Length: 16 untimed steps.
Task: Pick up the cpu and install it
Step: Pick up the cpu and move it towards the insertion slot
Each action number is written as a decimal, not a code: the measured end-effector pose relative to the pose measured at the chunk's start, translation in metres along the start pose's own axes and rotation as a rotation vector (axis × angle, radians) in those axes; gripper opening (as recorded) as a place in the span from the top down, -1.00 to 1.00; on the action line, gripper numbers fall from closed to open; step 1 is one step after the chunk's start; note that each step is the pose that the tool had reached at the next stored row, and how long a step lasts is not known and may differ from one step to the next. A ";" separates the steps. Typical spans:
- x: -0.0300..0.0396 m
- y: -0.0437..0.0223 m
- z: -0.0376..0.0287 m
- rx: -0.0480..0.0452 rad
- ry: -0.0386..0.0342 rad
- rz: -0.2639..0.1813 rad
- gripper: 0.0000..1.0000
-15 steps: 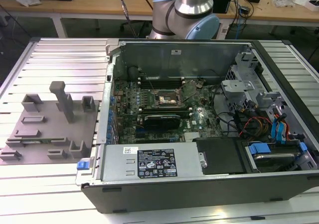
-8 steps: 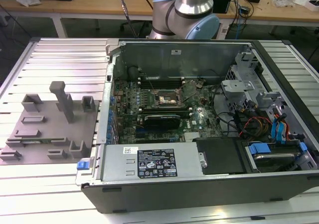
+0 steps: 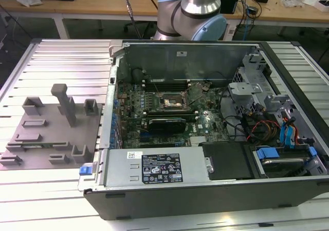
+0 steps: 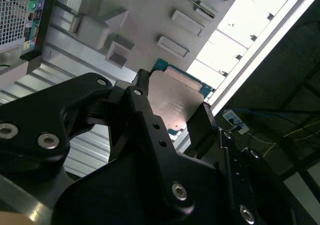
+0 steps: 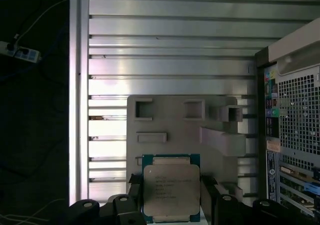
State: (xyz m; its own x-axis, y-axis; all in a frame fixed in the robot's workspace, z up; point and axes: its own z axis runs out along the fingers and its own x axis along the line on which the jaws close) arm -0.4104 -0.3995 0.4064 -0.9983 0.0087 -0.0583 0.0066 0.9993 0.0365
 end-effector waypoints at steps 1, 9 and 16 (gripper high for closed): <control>-0.0014 0.0000 0.0001 -0.0001 0.0000 0.000 -0.09; -0.0138 0.0001 0.0008 0.0000 0.0000 0.000 -0.09; -0.0242 0.0002 0.0014 0.0001 0.0001 0.000 -0.09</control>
State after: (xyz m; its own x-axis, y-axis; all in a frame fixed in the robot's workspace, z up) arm -0.3862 -0.3995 0.4064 -0.9983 0.0087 -0.0582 0.0066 0.9993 0.0364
